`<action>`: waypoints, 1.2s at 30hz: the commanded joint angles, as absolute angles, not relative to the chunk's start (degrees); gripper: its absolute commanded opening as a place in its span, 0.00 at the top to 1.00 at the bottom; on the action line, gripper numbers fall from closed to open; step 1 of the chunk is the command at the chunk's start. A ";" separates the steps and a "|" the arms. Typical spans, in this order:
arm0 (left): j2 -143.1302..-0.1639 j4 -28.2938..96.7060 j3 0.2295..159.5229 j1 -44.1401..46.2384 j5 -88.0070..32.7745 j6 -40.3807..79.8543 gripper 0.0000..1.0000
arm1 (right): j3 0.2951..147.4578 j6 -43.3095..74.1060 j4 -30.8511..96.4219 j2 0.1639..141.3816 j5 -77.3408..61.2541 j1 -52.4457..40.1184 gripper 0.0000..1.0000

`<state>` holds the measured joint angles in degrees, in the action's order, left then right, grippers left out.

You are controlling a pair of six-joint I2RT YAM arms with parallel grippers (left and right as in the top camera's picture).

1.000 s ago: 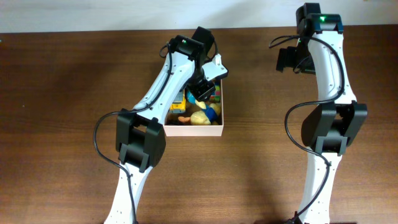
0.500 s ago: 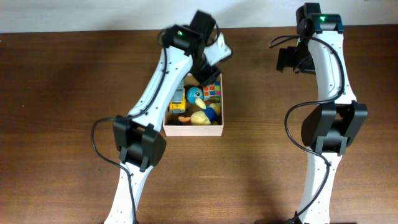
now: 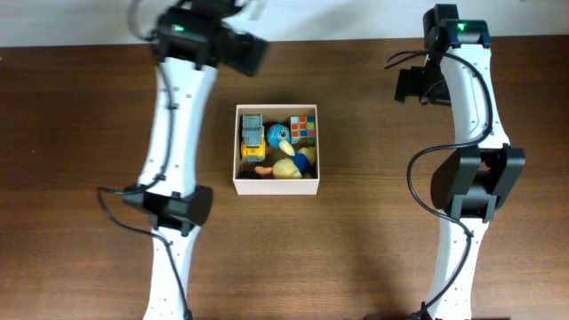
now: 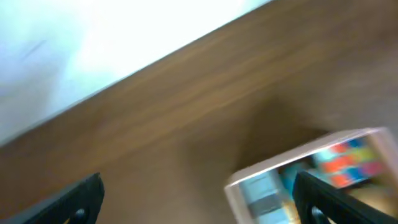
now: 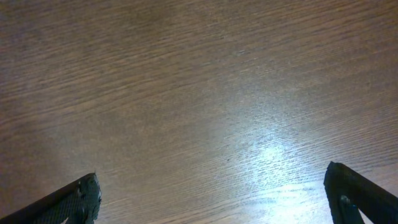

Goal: Pack container

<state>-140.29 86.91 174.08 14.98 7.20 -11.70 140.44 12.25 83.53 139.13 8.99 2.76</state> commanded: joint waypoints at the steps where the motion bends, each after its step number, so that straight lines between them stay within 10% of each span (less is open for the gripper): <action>1: -140.11 89.54 176.05 11.44 13.10 -8.16 0.01 | 140.44 12.93 83.53 139.26 9.30 3.14 0.01; 36: -132.55 91.64 175.98 7.49 12.88 -5.93 0.01 | 140.44 12.93 83.53 139.26 9.30 3.14 0.01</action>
